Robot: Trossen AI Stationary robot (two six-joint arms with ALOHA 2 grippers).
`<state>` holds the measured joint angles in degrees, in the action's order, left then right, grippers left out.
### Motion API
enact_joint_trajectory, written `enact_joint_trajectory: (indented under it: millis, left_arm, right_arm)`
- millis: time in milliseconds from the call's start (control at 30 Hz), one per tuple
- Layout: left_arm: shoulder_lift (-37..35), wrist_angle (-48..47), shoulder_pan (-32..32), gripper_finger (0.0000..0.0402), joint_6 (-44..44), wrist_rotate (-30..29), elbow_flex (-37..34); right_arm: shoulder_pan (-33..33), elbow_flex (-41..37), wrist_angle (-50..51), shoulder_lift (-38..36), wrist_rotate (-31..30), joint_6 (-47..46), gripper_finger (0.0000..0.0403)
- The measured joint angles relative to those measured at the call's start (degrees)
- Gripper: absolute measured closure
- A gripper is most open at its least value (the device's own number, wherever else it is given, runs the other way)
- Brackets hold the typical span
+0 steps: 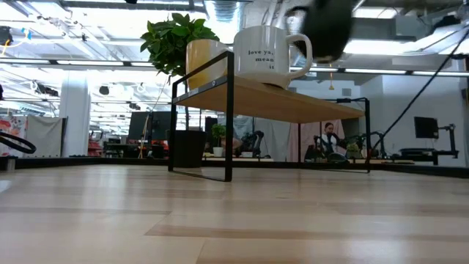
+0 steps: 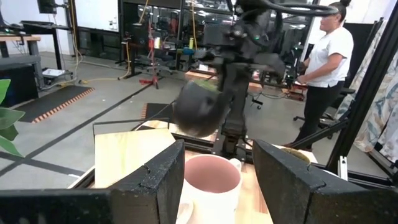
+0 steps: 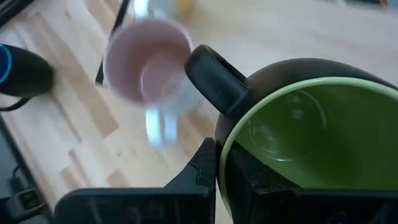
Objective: Place coffee mugs
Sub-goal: Put the green mug on the shelf
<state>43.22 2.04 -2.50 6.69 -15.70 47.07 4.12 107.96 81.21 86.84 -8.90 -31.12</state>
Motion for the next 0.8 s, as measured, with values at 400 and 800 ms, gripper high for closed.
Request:
enact_joint_trajectory:
  millis: [400,800]
  left_arm:
    - [0.00,0.02,0.00,0.0229,0.09,-0.01,0.00]
    - [0.00,-0.02,0.00,0.0229,0.20,0.02,0.00]
  right_arm:
    - [9.94,8.15,-10.32,15.89,3.82,12.10,0.0370]
    - [10.28,9.07,-14.06,20.41,6.23,13.02,0.0370]
